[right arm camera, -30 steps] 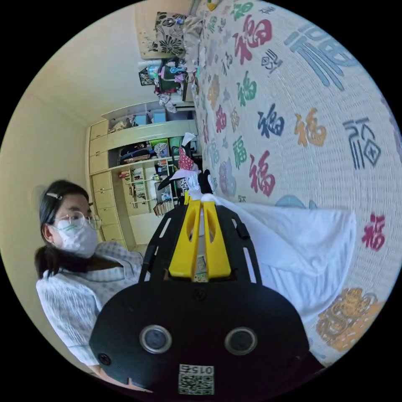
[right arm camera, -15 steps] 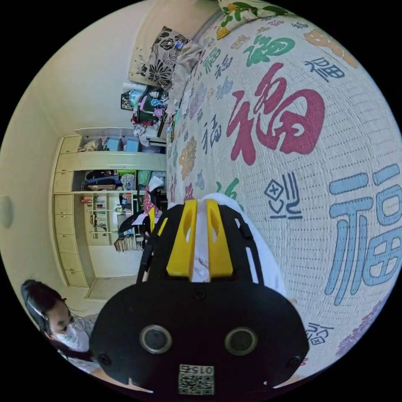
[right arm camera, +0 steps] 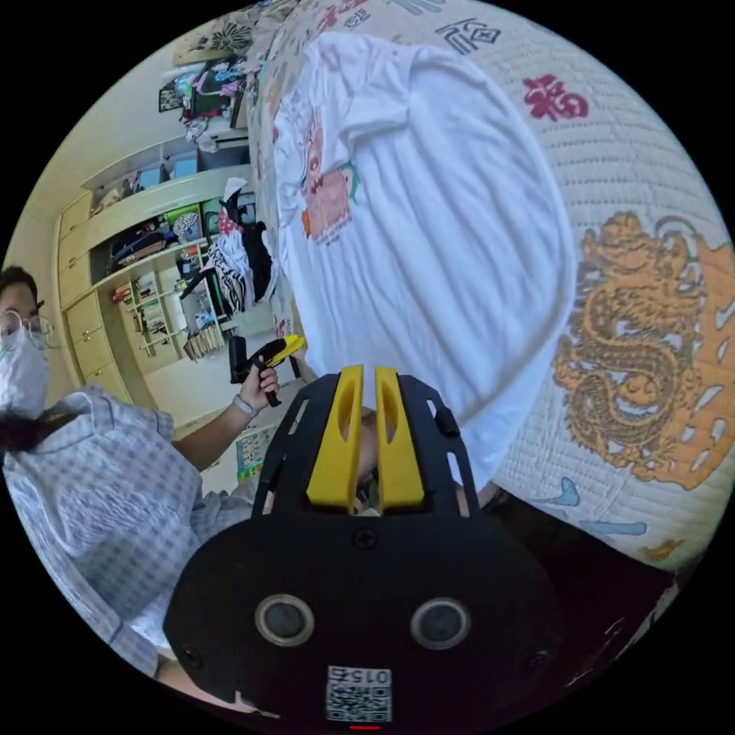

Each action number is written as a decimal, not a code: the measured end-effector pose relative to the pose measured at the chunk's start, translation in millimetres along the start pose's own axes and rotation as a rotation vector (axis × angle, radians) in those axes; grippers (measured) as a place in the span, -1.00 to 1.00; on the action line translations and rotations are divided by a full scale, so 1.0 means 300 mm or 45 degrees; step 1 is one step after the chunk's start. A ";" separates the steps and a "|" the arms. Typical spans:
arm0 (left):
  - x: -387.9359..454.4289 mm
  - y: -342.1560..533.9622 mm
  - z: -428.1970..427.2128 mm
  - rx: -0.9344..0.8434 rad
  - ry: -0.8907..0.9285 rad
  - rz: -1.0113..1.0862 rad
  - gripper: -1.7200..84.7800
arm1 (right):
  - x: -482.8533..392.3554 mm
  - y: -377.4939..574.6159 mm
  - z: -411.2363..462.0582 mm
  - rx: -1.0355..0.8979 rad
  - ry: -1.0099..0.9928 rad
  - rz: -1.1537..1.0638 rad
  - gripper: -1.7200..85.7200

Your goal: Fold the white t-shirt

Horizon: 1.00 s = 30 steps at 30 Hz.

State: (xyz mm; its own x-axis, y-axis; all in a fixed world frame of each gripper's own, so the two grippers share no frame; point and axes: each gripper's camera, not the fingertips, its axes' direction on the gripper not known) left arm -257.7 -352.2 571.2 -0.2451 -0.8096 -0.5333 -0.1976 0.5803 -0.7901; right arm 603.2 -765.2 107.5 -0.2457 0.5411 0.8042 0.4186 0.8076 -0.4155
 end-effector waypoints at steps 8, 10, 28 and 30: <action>0.094 0.030 0.100 -0.227 -0.175 0.058 -0.97 | 0.085 0.131 0.006 -0.139 0.414 0.327 -0.97; 0.086 0.053 0.059 -0.253 -0.310 -0.023 -0.97 | 0.109 0.199 -0.049 -0.184 0.556 0.432 -0.97; 0.958 -0.644 0.056 0.043 -0.760 0.929 -0.73 | -0.652 -0.493 0.040 -0.182 1.032 -0.897 -0.73; 0.962 -0.685 0.069 0.004 -0.806 0.921 -0.77 | -0.660 -0.506 0.056 -0.237 1.130 -0.931 -0.81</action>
State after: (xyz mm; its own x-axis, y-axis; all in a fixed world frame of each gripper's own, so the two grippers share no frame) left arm -268.1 -706.9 573.3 0.2517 -0.1539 -0.9555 -0.1970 0.9585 -0.2062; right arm 573.6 -991.1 4.1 0.1857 -0.4532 0.8718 0.5701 0.7724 0.2800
